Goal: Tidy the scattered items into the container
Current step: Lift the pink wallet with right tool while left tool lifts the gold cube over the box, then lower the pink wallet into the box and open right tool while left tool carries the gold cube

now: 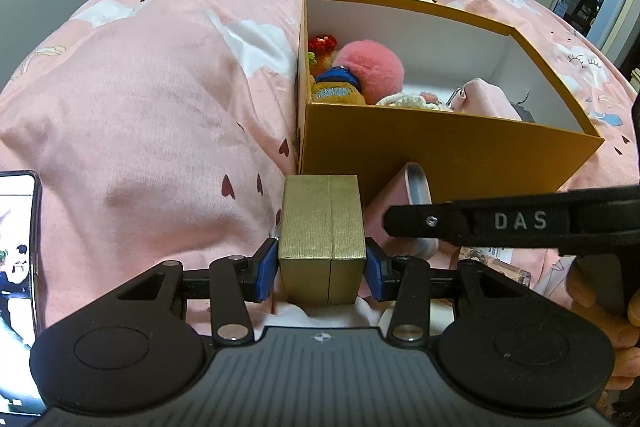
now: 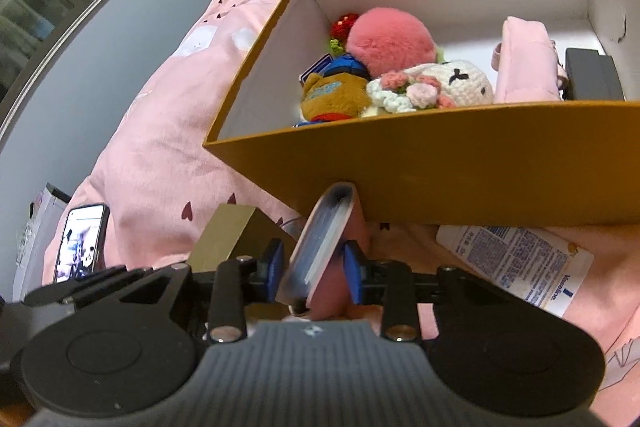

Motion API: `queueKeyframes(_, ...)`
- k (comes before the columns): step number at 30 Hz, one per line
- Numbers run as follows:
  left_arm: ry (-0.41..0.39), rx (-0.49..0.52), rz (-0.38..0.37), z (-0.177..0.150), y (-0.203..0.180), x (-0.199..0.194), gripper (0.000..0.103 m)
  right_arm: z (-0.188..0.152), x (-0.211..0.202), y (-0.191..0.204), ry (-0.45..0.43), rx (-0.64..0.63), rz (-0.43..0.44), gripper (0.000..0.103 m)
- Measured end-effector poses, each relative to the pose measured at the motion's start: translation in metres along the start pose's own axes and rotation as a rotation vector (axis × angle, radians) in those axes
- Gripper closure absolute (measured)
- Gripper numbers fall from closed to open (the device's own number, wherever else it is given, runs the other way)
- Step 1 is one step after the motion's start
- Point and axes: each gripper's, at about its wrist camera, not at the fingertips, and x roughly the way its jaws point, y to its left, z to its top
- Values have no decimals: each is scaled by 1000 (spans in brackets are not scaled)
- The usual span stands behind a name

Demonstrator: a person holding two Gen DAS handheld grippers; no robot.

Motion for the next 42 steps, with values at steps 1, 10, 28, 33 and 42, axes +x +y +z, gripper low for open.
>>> queueKeyframes(1, 0, 1, 0, 1, 0, 0, 52, 0, -2, 0, -1, -9, -4, 78)
queueKeyframes(10, -18, 13, -97, 10, -3, -21, 52, -3, -51, -12, -55, -47, 38, 85)
queueKeyframes(28, -231, 90, -281, 72, -48, -65, 52, 42, -205, -17, -309, -114, -39, 86)
queueKeyframes(33, -241, 87, -270, 96, -61, -44, 52, 62, -201, -23, -366, -197, -250, 86)
queueKeyframes(42, -225, 85, -303, 112, -73, -3, 52, 87, -154, -51, -229, -193, -438, 86)
